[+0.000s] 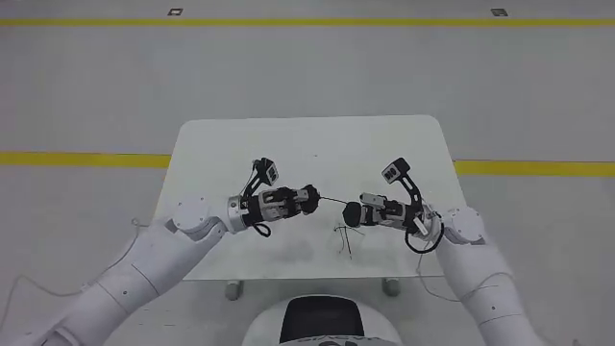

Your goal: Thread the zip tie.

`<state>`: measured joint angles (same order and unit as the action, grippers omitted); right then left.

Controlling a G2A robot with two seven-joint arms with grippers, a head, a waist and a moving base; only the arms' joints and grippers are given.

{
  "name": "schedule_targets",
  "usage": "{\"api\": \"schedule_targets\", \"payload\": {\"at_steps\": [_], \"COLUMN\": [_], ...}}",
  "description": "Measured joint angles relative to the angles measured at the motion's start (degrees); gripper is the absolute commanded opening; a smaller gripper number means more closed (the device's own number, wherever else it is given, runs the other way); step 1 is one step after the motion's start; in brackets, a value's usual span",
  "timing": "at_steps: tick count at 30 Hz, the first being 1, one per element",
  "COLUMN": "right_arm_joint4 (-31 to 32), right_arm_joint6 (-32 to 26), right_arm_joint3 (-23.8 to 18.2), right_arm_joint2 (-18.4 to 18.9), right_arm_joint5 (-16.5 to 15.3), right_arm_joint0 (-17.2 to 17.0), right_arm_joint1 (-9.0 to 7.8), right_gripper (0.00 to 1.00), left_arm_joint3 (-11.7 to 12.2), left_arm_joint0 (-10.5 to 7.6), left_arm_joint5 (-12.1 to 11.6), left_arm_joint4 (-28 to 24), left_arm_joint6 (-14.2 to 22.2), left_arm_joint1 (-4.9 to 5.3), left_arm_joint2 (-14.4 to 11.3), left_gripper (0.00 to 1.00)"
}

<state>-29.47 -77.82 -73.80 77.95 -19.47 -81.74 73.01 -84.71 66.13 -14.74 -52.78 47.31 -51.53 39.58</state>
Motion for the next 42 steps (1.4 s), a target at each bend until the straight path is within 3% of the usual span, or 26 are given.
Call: {"api": "schedule_targets", "payload": {"at_steps": [6, 7, 8, 9, 14, 24, 42], "right_arm_joint4": [-3.61, -3.74, -3.83, -3.87, -4.14, -4.18, -4.53], "right_arm_joint6": [-1.88, -1.84, -1.83, -1.82, -1.82, -1.82, -1.82], "right_arm_joint3": [0.17, -0.09, -0.29, -0.48, -1.66, -2.79, -2.48], "right_arm_joint2": [-0.24, -0.31, -0.34, -0.34, -0.63, -0.75, -0.51], "right_arm_joint5": [-0.01, -0.01, -0.01, -0.01, -0.01, -0.01, -0.01], "right_arm_joint0": [-0.05, -0.10, -0.15, -0.21, -0.70, -1.32, -1.44], "right_arm_joint1": [-0.07, -0.13, -0.18, -0.23, -0.44, -0.93, -1.43], "right_gripper": [1.00, 0.74, 0.56, 0.49, 0.36, 0.24, 0.12], "left_arm_joint3": [1.25, 1.56, 1.71, 1.84, 2.30, 3.10, 3.73], "left_arm_joint0": [1.40, 1.55, 1.65, 1.67, 1.73, 2.08, 2.57], "left_arm_joint5": [4.44, 5.03, 5.43, 5.67, 6.28, 6.92, 8.07], "left_arm_joint4": [-7.39, -8.29, -8.95, -9.36, -9.74, -9.40, -8.30], "left_arm_joint6": [3.37, 3.71, 3.95, 4.16, 4.93, 4.96, 5.87], "left_arm_joint1": [-0.51, -0.61, -0.69, -0.77, -1.20, -1.98, -3.00], "left_arm_joint2": [0.37, 0.51, 0.60, 0.71, 1.05, 1.61, 3.05], "left_gripper": [0.00, 0.00, 0.00, 0.00, 0.00, 0.00, 0.00]}}
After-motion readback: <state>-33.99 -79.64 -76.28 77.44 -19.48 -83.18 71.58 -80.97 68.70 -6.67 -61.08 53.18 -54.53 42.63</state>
